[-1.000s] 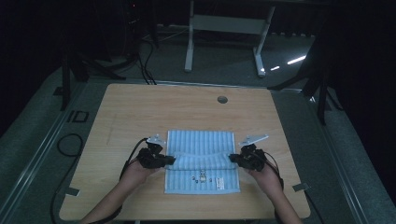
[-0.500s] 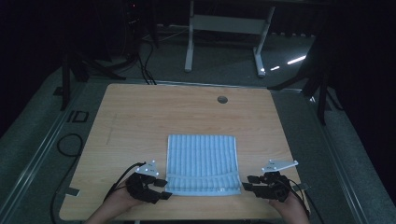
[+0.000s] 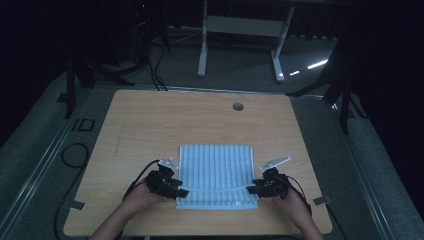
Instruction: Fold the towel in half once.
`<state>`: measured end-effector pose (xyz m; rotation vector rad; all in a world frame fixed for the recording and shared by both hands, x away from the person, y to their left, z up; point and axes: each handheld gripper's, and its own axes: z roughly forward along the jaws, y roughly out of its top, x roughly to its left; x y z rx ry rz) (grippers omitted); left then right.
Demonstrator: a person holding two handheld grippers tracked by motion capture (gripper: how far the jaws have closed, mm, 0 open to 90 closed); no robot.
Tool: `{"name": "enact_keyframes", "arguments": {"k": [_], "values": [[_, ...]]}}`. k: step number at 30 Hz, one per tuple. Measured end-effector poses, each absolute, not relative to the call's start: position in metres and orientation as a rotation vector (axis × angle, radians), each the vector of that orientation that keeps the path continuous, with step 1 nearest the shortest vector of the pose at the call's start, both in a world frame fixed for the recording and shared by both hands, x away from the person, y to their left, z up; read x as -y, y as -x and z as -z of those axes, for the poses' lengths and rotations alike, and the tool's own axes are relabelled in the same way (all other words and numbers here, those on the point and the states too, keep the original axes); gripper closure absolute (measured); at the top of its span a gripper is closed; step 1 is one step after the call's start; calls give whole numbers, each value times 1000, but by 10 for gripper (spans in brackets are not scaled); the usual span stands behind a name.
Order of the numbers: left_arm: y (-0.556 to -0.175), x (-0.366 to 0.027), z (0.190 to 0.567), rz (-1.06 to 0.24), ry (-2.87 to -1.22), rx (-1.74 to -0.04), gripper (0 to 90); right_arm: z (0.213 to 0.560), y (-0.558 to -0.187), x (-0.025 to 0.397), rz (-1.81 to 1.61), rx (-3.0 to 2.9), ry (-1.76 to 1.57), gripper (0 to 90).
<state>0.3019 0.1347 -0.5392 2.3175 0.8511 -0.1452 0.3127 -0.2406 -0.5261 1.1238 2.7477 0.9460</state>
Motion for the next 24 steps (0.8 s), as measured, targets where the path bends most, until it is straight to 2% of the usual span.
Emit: {"name": "enact_keyframes", "arguments": {"k": [1,3,5,7,11,13,14,15,17,18,24], "values": [[-301,-133,540,126,-2317,-848,510,528,-313,239,-938,-2758,-1115,667],[-301,-133,539,117,-2307,-843,667,528,-313,236,-924,-2770,-1089,774],[-303,-135,537,135,-2267,-849,799,525,-313,235,-933,-2759,-1072,789],[-301,-136,533,94,-2263,-837,819,520,-312,236,-954,-2738,-1059,793],[-291,-139,516,61,-2221,-791,820,502,-305,240,-1025,-2701,-1031,793],[-284,-143,508,115,-2195,-755,811,493,-295,242,-1067,-2688,-1020,792],[-281,-145,506,144,-2190,-740,759,488,-282,246,-1103,-2700,-1000,773],[-277,-146,505,170,-2196,-721,759,488,-282,246,-1103,-2700,-1000,773],[-267,-148,504,139,-2215,-697,653,490,-263,250,-1121,-2742,-981,675],[-264,-149,505,150,-2226,-697,628,492,-258,250,-1092,-2737,-967,667],[-259,-154,517,224,-2227,-717,606,497,-254,259,-1085,-2750,-1022,672]]}}
